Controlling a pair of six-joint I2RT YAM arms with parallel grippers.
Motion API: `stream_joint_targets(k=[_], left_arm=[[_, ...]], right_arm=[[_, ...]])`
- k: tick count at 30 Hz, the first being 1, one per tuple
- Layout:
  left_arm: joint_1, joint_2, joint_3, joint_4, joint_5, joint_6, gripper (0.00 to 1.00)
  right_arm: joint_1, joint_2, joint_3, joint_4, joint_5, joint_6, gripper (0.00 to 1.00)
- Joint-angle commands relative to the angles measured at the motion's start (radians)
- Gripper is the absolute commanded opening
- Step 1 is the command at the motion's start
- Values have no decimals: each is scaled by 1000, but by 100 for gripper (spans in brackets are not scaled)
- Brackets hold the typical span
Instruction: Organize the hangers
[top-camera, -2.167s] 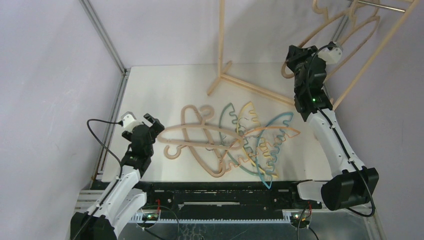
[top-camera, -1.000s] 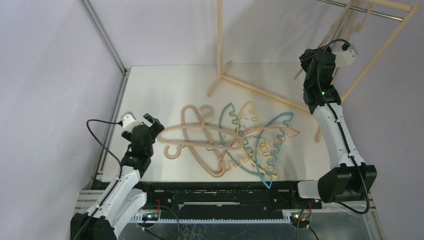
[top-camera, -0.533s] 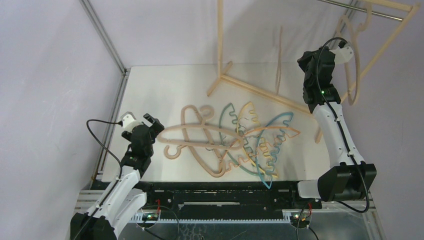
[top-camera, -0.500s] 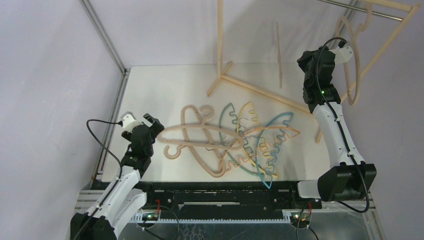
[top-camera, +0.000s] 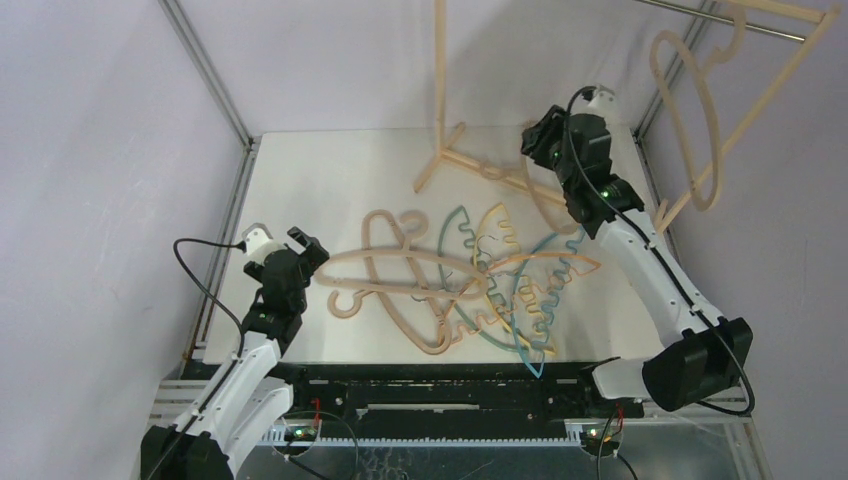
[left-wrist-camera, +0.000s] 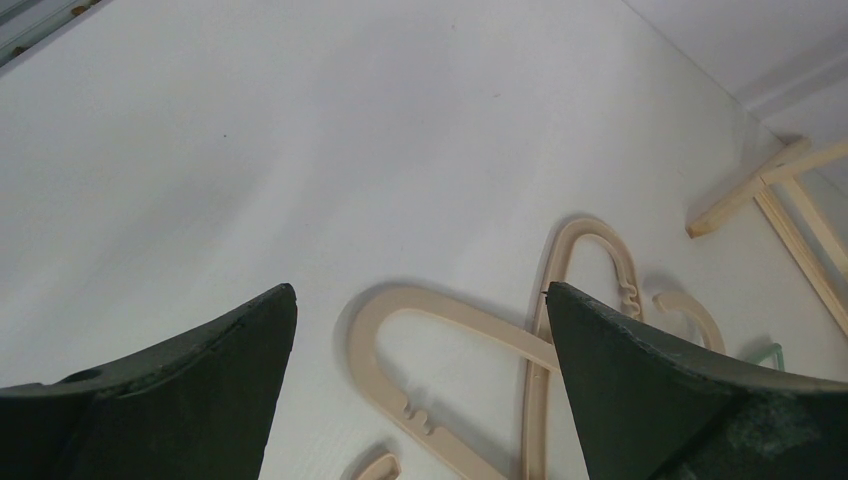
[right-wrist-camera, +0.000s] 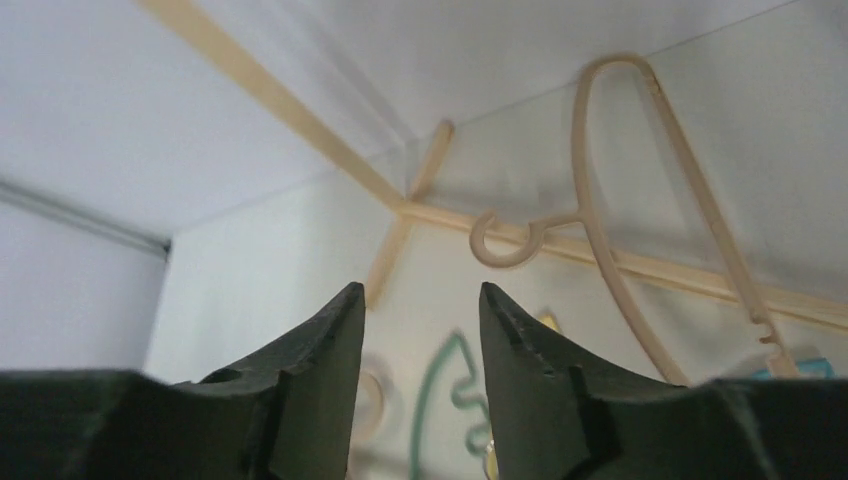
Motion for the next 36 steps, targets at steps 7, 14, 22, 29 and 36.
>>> stream_joint_targets(k=[7, 14, 22, 29, 36], left_arm=[[5, 29, 25, 38, 18, 13, 99], [5, 29, 22, 44, 21, 6, 99], [5, 29, 26, 44, 22, 11, 99], [5, 45, 33, 47, 21, 8, 100], [5, 57, 32, 49, 17, 10, 100]], right_arm=[[22, 124, 33, -262, 88, -171, 61], [-15, 389, 200, -464, 131, -243, 59], [-83, 479, 197, -439, 85, -266, 59], [-96, 563, 185, -427, 67, -326, 60], [-87, 604, 168, -404, 82, -388, 65]])
